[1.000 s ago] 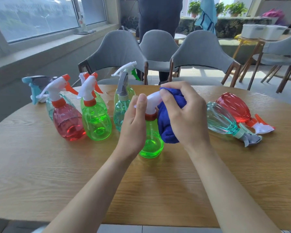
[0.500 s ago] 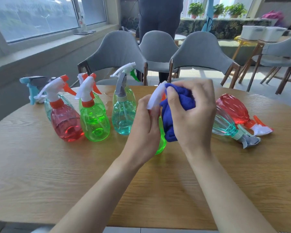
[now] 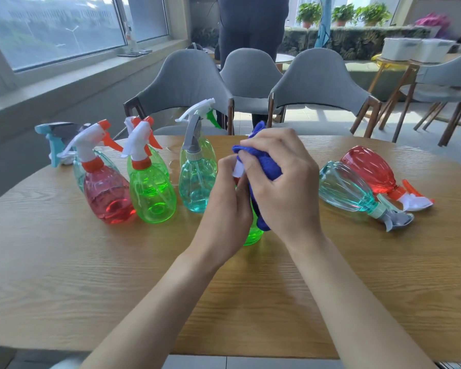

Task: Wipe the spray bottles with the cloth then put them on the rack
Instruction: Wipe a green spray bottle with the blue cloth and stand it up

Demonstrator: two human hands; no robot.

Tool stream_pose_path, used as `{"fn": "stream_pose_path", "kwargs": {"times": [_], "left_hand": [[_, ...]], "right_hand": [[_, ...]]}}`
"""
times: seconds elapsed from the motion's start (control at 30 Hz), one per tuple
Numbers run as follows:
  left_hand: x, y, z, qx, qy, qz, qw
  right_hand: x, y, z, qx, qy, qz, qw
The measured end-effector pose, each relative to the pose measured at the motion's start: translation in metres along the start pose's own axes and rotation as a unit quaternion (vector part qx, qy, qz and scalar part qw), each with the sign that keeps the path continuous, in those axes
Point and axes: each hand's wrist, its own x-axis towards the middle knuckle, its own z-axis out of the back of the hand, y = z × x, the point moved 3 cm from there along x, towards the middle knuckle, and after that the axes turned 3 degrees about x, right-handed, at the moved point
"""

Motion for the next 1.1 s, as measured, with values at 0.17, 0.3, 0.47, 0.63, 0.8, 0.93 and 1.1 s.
{"fn": "stream_pose_path", "kwargs": {"times": [0.17, 0.3, 0.47, 0.63, 0.8, 0.93, 1.1], "left_hand": [[-0.001, -0.002, 0.004, 0.012, 0.005, -0.012, 1.000], [0.000, 0.011, 0.004, 0.006, -0.003, 0.005, 1.000], [0.001, 0.010, 0.005, -0.009, 0.008, 0.020, 1.000], [0.001, 0.014, 0.006, -0.027, 0.008, 0.032, 0.999], [0.002, 0.010, 0.005, -0.034, -0.015, 0.024, 0.999], [0.004, 0.011, 0.008, -0.039, -0.019, 0.032, 0.999], [0.003, 0.012, 0.009, -0.044, -0.014, 0.043, 0.998]], "right_hand": [[-0.009, 0.010, -0.008, 0.028, 0.066, 0.026, 0.997], [0.001, 0.001, -0.001, 0.023, 0.027, -0.007, 0.999], [-0.004, 0.003, -0.005, 0.042, 0.006, -0.028, 0.999], [-0.008, 0.004, -0.005, 0.063, 0.027, -0.024, 0.997], [-0.009, -0.014, -0.002, 0.062, -0.006, -0.098, 0.993], [-0.013, -0.023, 0.000, 0.087, 0.044, -0.158, 0.983], [-0.010, -0.025, 0.003, 0.093, 0.070, -0.180, 0.977]]}}
